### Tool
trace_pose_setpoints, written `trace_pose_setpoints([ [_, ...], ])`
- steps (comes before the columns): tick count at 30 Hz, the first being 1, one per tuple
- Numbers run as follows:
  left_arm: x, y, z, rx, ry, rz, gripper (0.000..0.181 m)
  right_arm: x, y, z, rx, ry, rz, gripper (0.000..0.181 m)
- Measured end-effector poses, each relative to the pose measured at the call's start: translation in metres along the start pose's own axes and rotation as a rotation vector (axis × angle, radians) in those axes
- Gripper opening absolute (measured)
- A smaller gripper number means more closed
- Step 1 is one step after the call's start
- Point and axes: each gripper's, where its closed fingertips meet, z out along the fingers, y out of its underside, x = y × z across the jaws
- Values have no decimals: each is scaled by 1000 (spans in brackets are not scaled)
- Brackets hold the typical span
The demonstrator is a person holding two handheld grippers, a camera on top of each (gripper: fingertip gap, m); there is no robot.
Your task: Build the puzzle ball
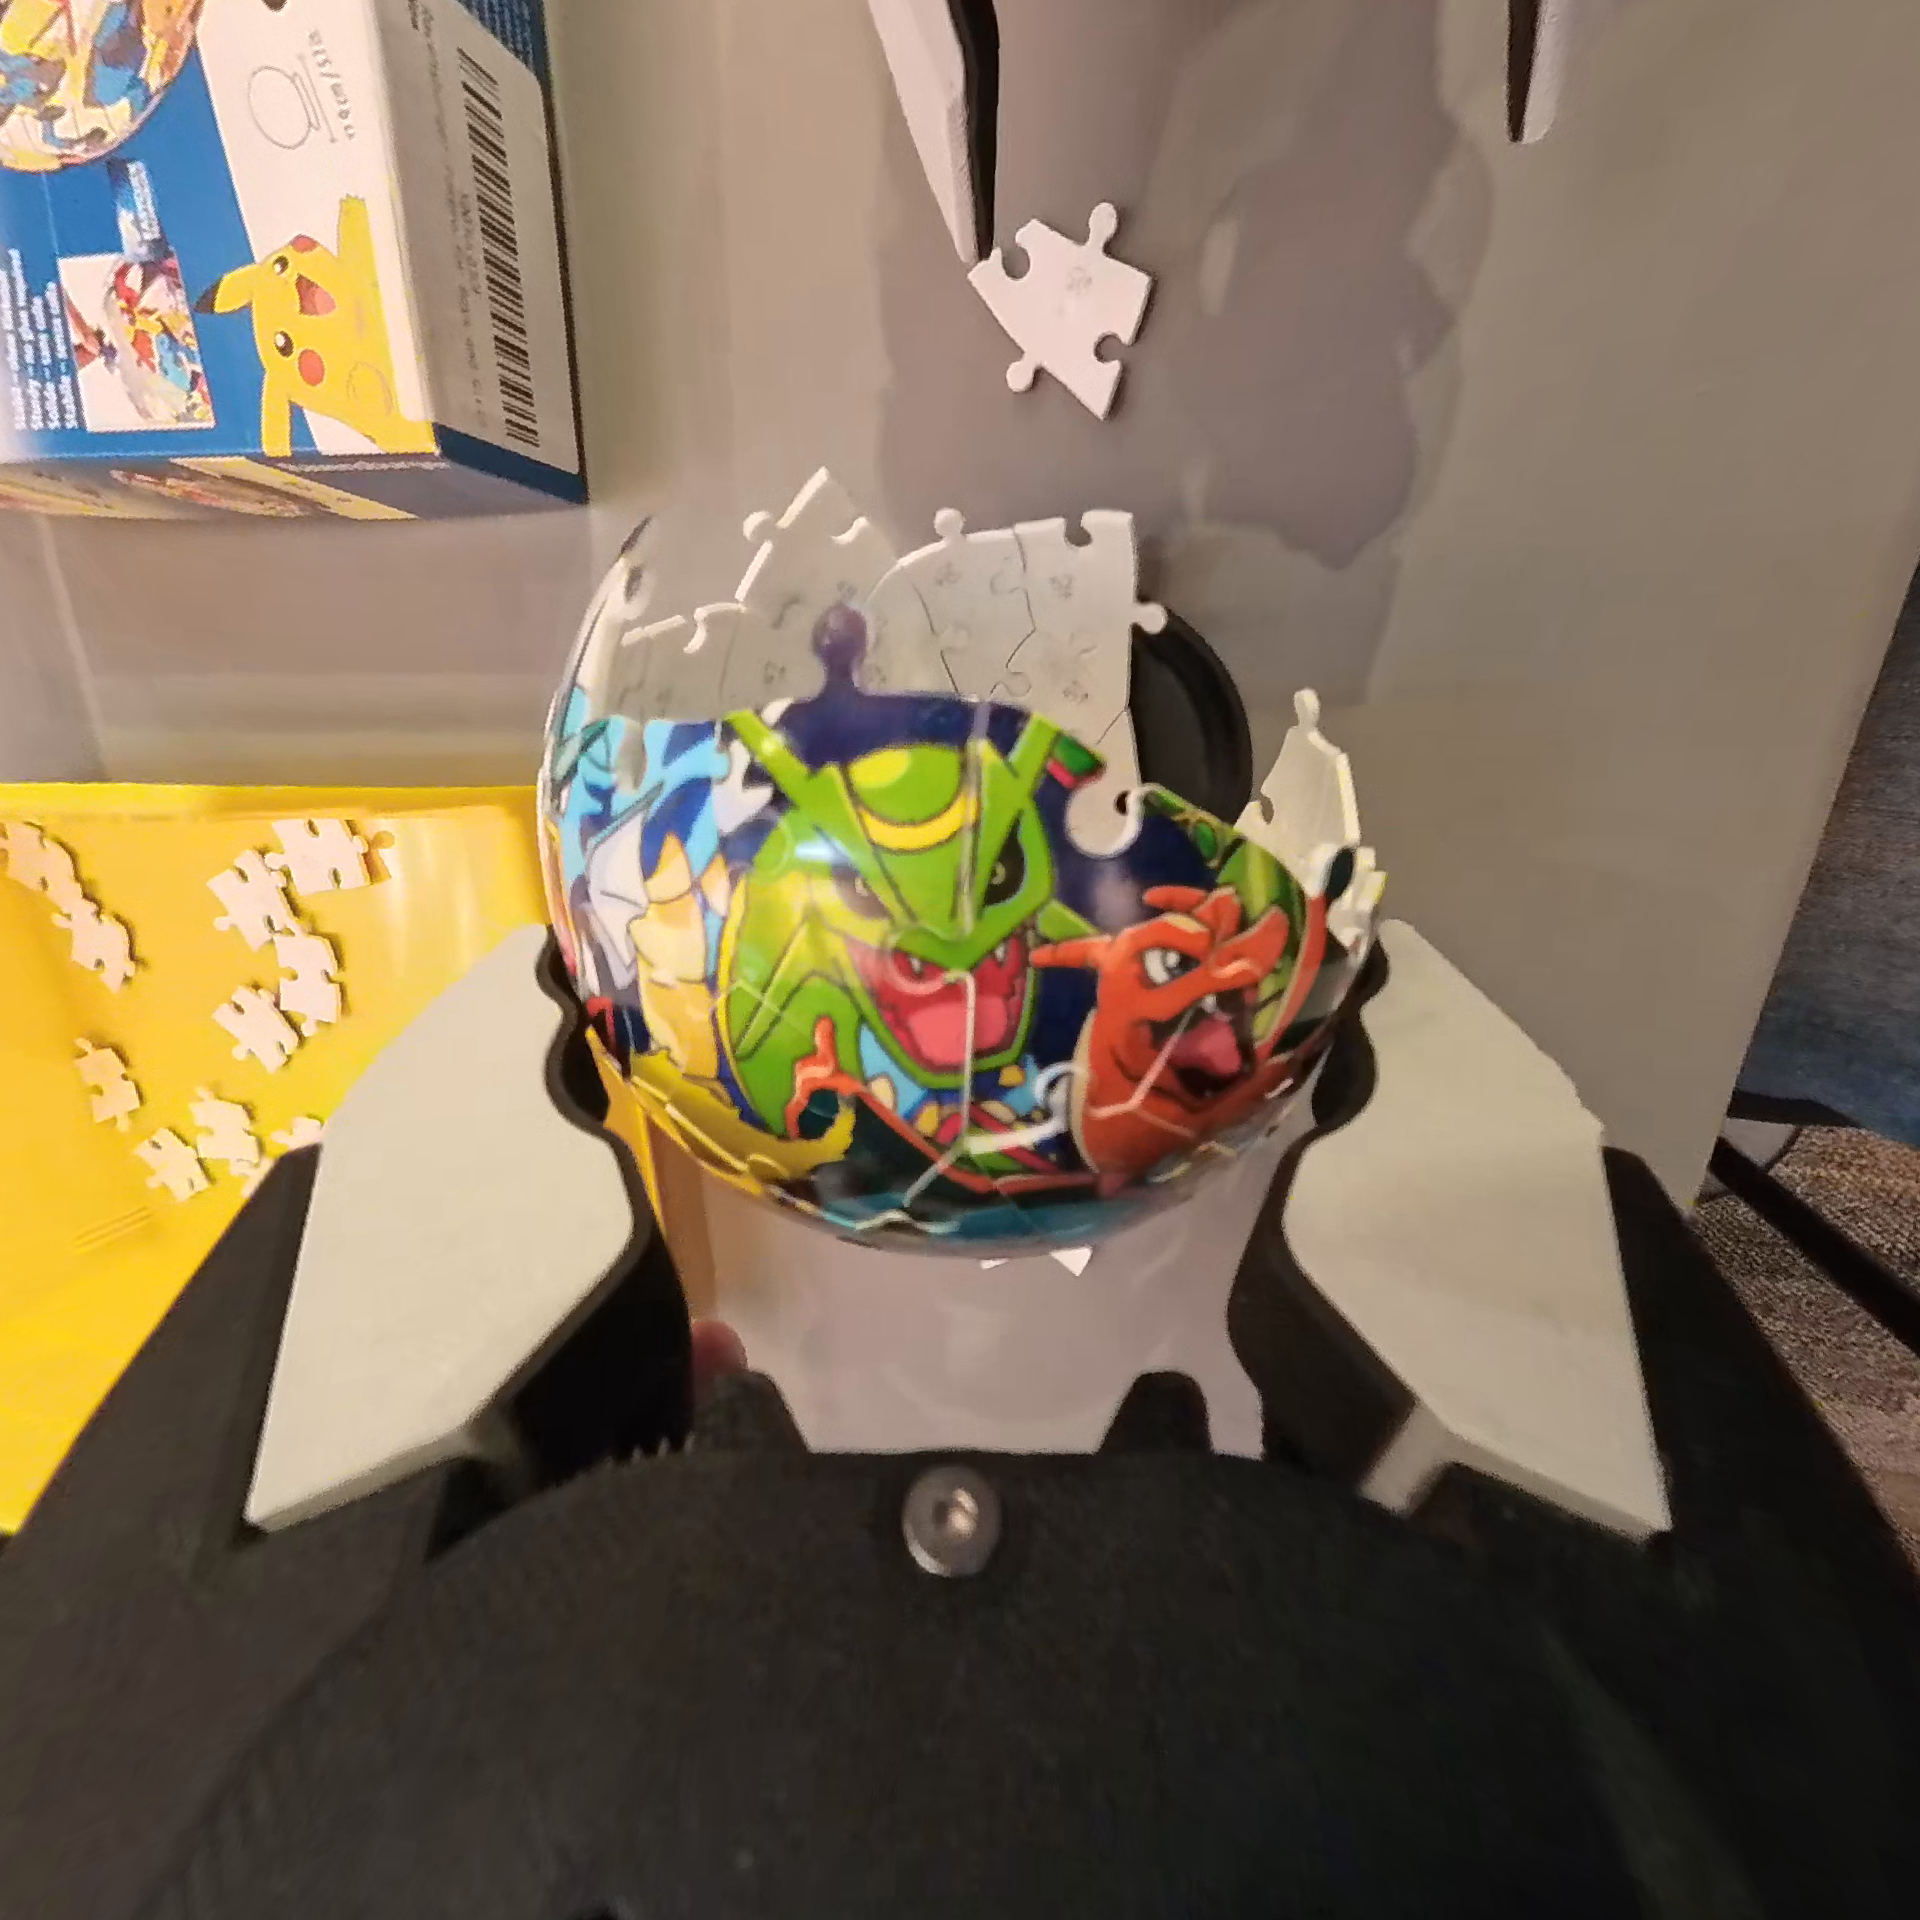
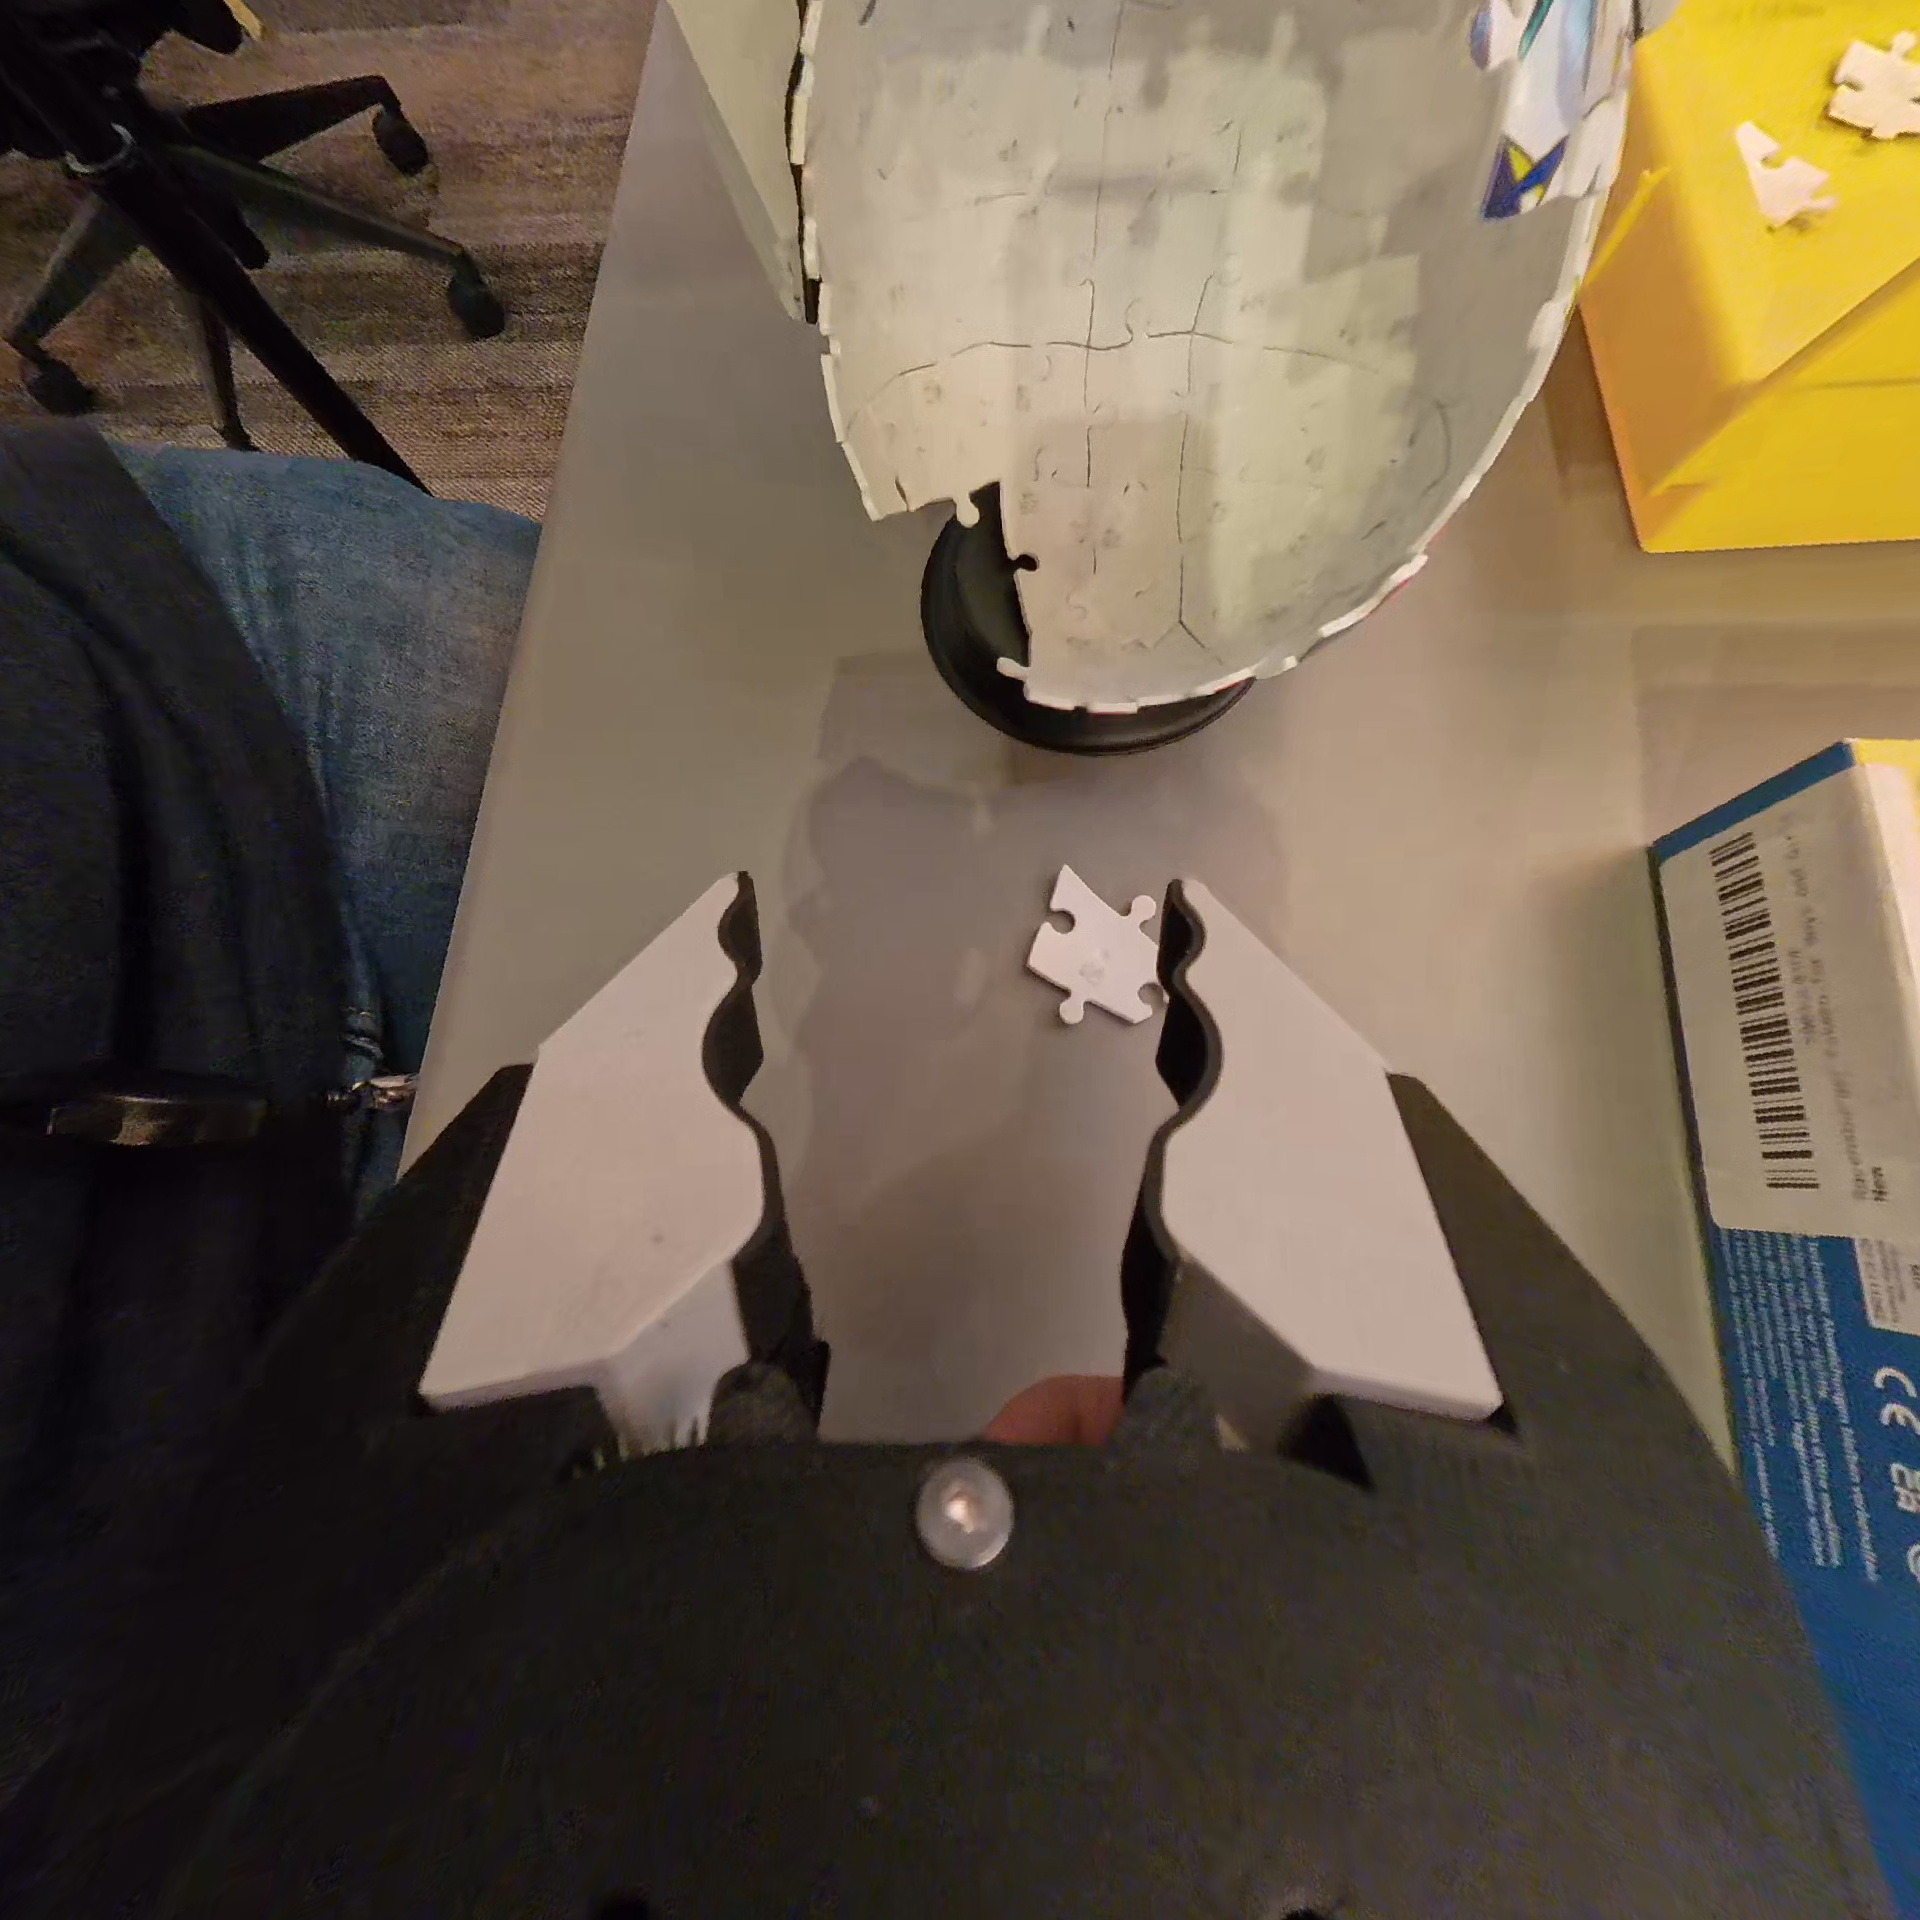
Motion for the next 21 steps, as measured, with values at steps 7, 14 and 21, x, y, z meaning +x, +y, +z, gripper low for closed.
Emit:
trace_pose_setpoints([
  [7, -2, 2, -1, 47, -28, -65, 133, 6, 2, -3, 1, 10, 24, 76],
  [14, -4, 6, -6, 82, -66, -113, 132, 14, 6, -9, 2, 27, 47, 76],
  [21, -6, 10, -11, 98, -85, -152, 132, 18, 5, -11, 7, 35, 59, 76],
])
